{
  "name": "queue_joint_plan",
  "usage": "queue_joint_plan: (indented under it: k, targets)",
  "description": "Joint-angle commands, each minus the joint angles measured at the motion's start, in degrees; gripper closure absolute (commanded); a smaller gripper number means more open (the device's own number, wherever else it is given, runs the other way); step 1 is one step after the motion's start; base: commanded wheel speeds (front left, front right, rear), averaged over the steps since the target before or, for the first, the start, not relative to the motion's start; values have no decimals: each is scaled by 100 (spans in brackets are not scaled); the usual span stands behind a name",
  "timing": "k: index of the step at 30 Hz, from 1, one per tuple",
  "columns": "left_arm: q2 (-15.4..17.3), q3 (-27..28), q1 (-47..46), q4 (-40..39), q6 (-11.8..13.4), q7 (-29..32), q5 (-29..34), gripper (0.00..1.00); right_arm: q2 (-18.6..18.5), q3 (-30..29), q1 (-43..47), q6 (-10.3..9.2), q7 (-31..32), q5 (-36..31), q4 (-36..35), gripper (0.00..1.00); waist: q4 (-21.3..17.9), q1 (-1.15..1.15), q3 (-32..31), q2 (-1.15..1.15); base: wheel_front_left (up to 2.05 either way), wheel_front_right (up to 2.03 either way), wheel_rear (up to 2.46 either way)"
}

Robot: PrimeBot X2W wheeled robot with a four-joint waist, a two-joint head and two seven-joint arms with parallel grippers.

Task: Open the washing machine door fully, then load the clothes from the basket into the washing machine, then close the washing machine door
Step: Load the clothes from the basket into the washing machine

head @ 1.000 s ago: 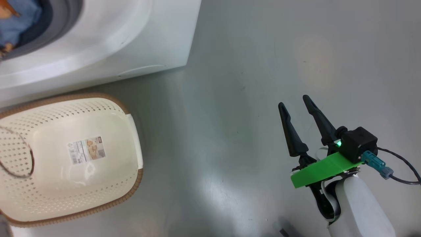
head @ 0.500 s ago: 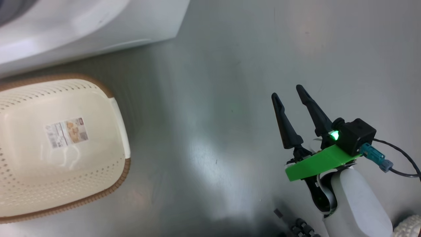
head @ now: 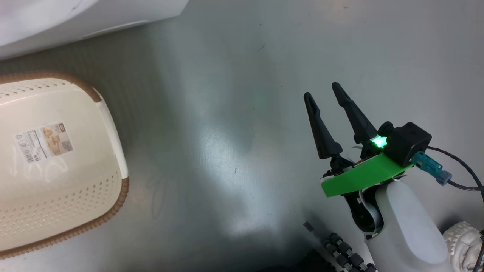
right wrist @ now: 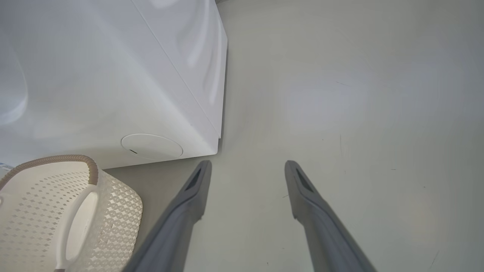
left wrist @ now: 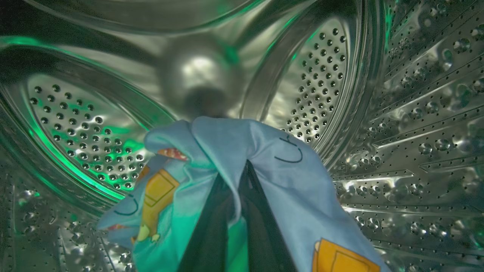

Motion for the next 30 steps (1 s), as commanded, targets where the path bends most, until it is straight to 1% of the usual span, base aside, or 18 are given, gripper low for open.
queue_joint_plan:
  k: [1, 9, 13, 14, 15, 16, 20, 22, 24, 30]
  targets:
    - [374, 22, -111, -135, -16, -112, 101, 100, 28, 88, 85, 9, -28, 54, -73, 0, -17, 0, 8, 0, 0, 0, 0]
    - [332, -78, -155, 262, -16, -218, 35, 100, 28, 97, 45, 9, -28, 92, -58, 0, -18, 0, -24, 0, 0, 0, 0]
    - [273, -117, -169, 644, -15, 93, -137, 100, 28, 107, 46, 9, -28, 106, -46, 0, -20, 0, -38, 0, 0, 0, 0]
    - [244, -98, -178, 748, -3, 213, -209, 86, 28, 102, 48, 9, -28, 108, -41, 0, -18, 0, -44, 0, 0, 0, 0]
    - [232, -100, -200, 792, -3, 250, -232, 31, 28, 99, 47, 9, -28, 109, -35, 0, -16, 0, -47, 0, 0, 0, 0]
    - [248, -127, -221, 823, 7, 265, -201, 0, 28, 97, 44, 9, -28, 109, -29, 0, -14, 0, -55, 0, 0, 0, 0]
    - [204, -145, -225, 951, 59, 336, -235, 0, 28, 81, 30, 9, -28, 122, -7, 0, 7, 0, -123, 0, 0, 0, 0]
    - [114, -122, -152, 1041, 107, 374, -317, 0, 28, 66, 35, 9, -28, 126, 6, 0, 37, 0, -200, 0, 0, 0, 0]
    - [58, -167, -63, 1075, 104, 383, -325, 0, 28, 58, 36, 9, -28, 122, 15, 0, 65, 0, -274, 0, 0, 0, 0]
    - [-165, -202, 341, 1071, 165, 176, -404, 0, 28, -35, 62, 9, -28, 53, 46, 0, 206, 0, -529, 0, 0, 0, 0]
